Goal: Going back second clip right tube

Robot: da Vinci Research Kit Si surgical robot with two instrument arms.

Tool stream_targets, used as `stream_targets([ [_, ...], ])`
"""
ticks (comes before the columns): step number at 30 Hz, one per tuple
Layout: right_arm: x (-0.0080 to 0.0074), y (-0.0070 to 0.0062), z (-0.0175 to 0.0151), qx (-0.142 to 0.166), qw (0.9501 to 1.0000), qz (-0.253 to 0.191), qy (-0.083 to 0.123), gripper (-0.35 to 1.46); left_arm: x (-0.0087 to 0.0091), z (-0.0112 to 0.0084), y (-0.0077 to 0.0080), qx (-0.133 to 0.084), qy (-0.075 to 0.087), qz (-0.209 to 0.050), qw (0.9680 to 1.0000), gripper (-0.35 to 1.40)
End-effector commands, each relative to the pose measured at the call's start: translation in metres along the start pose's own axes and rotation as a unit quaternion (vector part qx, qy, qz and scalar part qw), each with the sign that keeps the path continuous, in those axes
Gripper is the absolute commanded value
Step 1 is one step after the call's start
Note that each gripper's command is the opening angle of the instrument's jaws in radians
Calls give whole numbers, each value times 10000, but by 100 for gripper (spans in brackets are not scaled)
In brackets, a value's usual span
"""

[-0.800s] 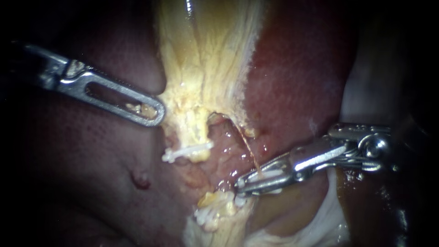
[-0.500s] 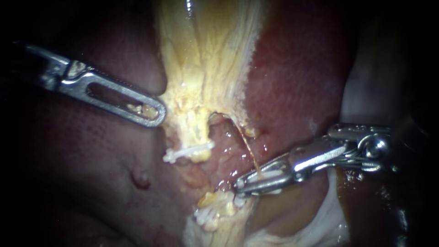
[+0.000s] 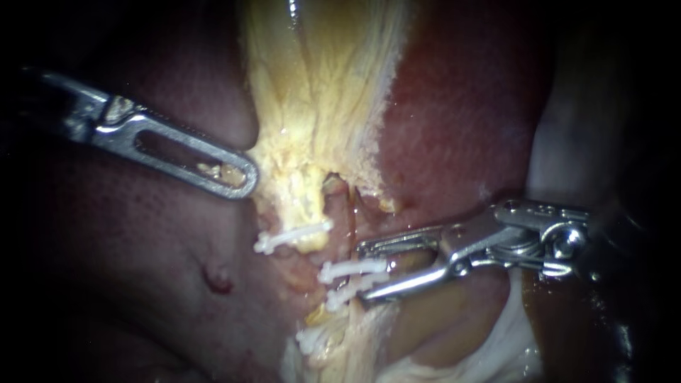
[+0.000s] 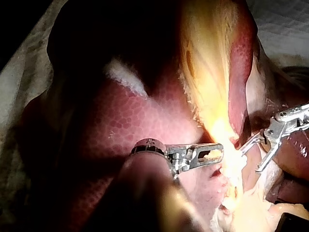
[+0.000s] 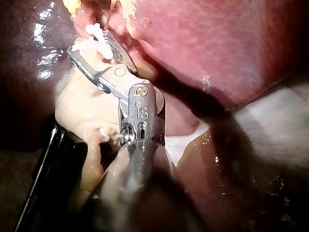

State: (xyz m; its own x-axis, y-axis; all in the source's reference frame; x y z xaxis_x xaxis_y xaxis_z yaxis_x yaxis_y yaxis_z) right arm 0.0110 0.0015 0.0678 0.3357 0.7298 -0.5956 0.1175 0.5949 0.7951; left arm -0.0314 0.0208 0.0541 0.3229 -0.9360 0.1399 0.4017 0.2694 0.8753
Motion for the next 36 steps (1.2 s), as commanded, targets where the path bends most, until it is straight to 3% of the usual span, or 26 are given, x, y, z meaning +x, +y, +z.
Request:
stream_targets([
  [1,0,1,0,-32,10000,-66,8,50,0,0,0,0,2,2,10000,-35],
  [10,2,2,-14,-101,9967,-804,26,50,1,-1,0,1,3,3,10000,-35],
  [20,18,-9,-59,-577,9808,-1859,81,50,0,-1,0,2,5,4,10000,-35],
  [30,33,-26,-82,-593,9768,-2058,19,50,6,12,4,-44,-31,22,10000,-35],
  [36,35,-32,-83,-614,9751,-2118,-235,50,4,18,12,-39,-24,29,10000,-35],
])
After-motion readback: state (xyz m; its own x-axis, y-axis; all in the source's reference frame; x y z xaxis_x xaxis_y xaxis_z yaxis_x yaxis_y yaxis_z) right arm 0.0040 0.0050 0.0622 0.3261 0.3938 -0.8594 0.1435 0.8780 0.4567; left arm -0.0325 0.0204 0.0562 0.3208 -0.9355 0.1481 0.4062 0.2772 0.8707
